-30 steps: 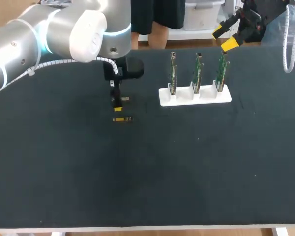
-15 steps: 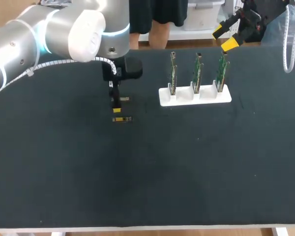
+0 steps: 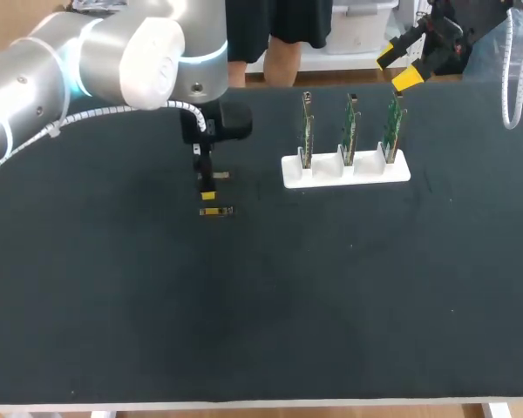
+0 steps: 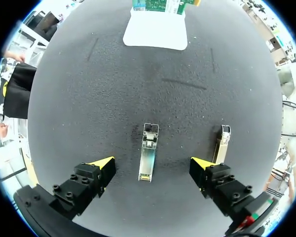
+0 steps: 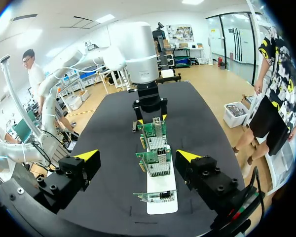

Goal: Pick up the optical module with the left hand, and insert it into the network port with the right hand.

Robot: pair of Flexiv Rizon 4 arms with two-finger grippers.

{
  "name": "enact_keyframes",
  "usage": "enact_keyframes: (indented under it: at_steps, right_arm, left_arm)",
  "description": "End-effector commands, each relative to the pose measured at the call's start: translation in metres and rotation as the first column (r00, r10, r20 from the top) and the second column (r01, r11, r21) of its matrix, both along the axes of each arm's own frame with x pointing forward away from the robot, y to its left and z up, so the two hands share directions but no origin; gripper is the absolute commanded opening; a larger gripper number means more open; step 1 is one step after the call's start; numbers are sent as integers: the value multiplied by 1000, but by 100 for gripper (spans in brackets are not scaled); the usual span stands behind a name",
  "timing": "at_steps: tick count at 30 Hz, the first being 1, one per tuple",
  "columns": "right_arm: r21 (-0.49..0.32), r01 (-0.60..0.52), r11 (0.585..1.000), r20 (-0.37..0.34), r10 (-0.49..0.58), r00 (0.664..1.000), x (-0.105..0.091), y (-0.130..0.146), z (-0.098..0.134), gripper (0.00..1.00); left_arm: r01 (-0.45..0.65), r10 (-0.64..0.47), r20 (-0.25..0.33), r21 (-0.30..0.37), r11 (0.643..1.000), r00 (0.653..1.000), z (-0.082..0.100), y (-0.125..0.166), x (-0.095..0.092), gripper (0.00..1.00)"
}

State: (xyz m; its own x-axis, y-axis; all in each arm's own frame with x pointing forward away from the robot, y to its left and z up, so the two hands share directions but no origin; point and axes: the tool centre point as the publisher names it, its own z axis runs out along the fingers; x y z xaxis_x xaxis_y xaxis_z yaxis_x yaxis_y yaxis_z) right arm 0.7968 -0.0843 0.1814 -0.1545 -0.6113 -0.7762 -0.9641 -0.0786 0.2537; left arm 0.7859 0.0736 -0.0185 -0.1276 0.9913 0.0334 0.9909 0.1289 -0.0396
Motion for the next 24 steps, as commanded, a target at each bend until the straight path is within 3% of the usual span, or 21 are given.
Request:
enact_keyframes:
  at_steps: [1, 2, 4, 5, 24]
  right_arm:
    - [123, -348, 929, -269, 369, 890, 8, -1, 1, 100]
    - [123, -348, 929, -269, 369, 890, 8, -1, 1, 100]
    - [123, -348, 929, -269, 369, 890, 8, -1, 1, 100]
    - [123, -348, 929, -269, 369, 890, 8, -1, 1, 100]
    - [123, -348, 929, -269, 369, 890, 8, -1, 1, 100]
  left_arm:
    - [8, -8, -14, 1, 1000, 1000, 0, -2, 6, 100]
    - [9, -9, -15, 1, 1000, 1000, 0, -2, 6, 57]
    - [12, -12, -18, -1, 1000, 1000, -1, -2, 6, 32]
    - [14, -14, -20, -2, 1000, 1000, -1, -2, 6, 0]
    - [13, -13, -14, -7, 1000, 1000, 0, -3, 7, 0]
